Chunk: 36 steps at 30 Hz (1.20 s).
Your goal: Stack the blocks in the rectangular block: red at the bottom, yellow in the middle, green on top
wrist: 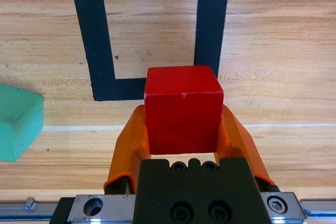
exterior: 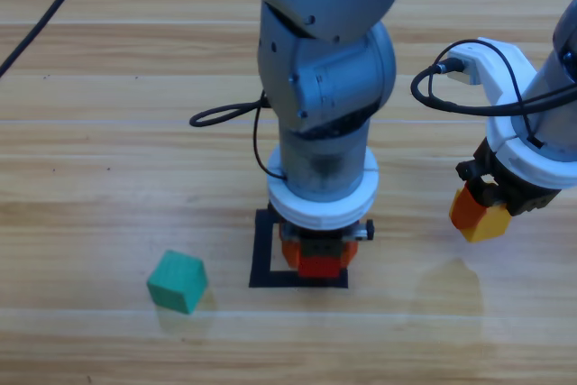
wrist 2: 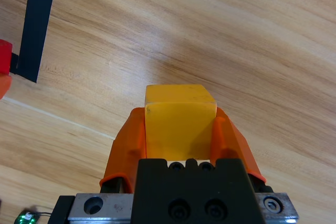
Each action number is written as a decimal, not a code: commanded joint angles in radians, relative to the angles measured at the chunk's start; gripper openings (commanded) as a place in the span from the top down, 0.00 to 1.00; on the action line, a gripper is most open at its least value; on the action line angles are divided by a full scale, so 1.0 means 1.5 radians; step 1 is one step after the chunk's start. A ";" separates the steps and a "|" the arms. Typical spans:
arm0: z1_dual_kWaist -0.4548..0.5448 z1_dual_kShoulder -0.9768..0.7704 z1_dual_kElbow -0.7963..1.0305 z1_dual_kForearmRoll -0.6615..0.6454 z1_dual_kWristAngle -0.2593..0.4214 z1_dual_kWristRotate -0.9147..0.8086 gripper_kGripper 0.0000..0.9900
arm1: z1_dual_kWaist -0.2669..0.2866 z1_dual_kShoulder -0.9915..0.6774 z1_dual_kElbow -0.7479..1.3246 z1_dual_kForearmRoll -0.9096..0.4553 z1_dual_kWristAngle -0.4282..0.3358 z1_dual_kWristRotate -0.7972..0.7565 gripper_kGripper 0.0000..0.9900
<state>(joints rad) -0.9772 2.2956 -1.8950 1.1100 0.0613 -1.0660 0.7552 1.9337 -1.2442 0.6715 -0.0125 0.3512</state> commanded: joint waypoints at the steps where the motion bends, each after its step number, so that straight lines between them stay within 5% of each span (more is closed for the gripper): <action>1: 0.040 -0.009 0.042 -0.024 -0.024 -0.005 0.96 | 0.016 -0.032 0.020 -0.013 0.003 -0.006 1.00; 36: 0.060 -0.006 0.083 -0.077 -0.013 0.009 0.96 | 0.016 -0.035 0.023 -0.015 -0.001 -0.011 1.00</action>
<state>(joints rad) -0.9192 2.2871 -1.7992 1.0089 0.0273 -1.0639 0.7552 1.9337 -1.2440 0.6703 -0.0125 0.3400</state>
